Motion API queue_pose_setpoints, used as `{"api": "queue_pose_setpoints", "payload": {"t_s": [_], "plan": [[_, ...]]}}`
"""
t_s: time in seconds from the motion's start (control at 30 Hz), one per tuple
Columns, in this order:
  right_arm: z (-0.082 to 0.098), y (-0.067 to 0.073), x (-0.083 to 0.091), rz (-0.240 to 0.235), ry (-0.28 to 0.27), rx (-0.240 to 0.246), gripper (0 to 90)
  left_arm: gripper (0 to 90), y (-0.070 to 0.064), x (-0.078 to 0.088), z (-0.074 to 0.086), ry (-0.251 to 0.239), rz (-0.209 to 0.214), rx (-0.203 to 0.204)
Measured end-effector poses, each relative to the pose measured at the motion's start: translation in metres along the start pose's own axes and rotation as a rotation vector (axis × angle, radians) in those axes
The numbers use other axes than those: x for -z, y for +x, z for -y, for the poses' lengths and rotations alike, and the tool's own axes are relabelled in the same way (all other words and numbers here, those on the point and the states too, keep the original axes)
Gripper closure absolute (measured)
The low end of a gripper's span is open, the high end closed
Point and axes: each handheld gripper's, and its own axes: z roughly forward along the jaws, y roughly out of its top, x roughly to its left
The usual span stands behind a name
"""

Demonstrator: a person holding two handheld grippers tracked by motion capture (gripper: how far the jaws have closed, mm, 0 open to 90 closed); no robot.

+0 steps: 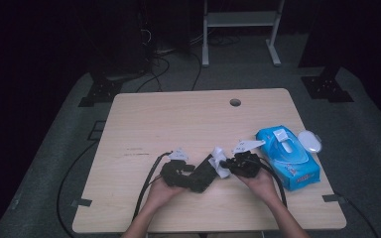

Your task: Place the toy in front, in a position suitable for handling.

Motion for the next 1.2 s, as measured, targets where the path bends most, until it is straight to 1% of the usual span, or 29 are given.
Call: {"api": "queue_pose_setpoints", "payload": {"t_s": [0.03,0.07,0.13,0.23,0.3,0.4,0.57,0.6,0.7,0.77,0.83,0.87,0.93,1.07,1.17,1.2], "plan": [[-0.001,0.001,0.0,-0.001,-0.001,-0.004,84.0,33.5,0.0,0.0,0.0,0.0,-0.001,0.0],[-0.002,0.001,0.001,0.003,-0.002,0.005,84.0,33.5,0.0,0.001,0.0,0.0,-0.001,-0.001],[-0.003,0.002,0.001,0.001,-0.008,-0.002,84.0,34.0,0.0,0.001,0.001,0.001,-0.002,-0.008],[-0.005,0.001,0.001,0.006,-0.017,-0.002,84.0,34.2,0.0,0.001,0.001,0.0,0.003,-0.007],[-0.007,0.0,0.002,0.014,-0.034,-0.009,84.1,35.6,0.0,0.001,0.001,0.001,0.004,-0.014],[-0.011,-0.003,0.002,0.016,-0.062,-0.026,84.1,35.7,0.0,0.0,0.0,0.0,0.007,-0.012],[-0.016,-0.003,-0.006,0.017,-0.033,-0.019,84.0,35.9,-0.001,0.0,0.0,0.0,0.013,-0.019],[-0.017,-0.003,-0.009,0.016,-0.018,-0.006,84.0,36.1,-0.001,0.0,0.0,-0.001,0.014,-0.02],[-0.014,-0.002,-0.014,0.014,0.016,0.006,84.0,36.4,-0.001,0.0,0.0,-0.001,0.016,-0.034],[-0.013,-0.003,-0.013,0.013,0.019,-0.002,84.0,36.5,-0.001,0.0,0.0,0.0,0.013,-0.041],[-0.011,-0.004,-0.012,0.011,0.031,0.0,84.1,35.5,-0.001,0.001,-0.001,0.003,0.018,-0.038],[-0.01,-0.004,-0.012,0.015,0.037,0.007,84.1,34.2,-0.001,0.001,-0.001,0.004,0.017,-0.035],[-0.007,-0.003,-0.011,0.01,0.034,0.001,84.1,30.5,0.0,0.002,0.0,0.004,0.013,-0.02],[-0.004,0.002,-0.008,0.001,0.041,0.019,84.0,30.0,0.002,0.007,0.001,0.013,0.01,-0.007],[-0.001,0.008,-0.005,-0.012,0.044,0.031,84.0,30.1,0.003,0.007,0.002,0.021,0.005,-0.012],[0.0,0.01,-0.004,-0.017,0.043,0.033,83.9,29.1,0.003,0.007,0.002,0.022,0.007,-0.007]]}}
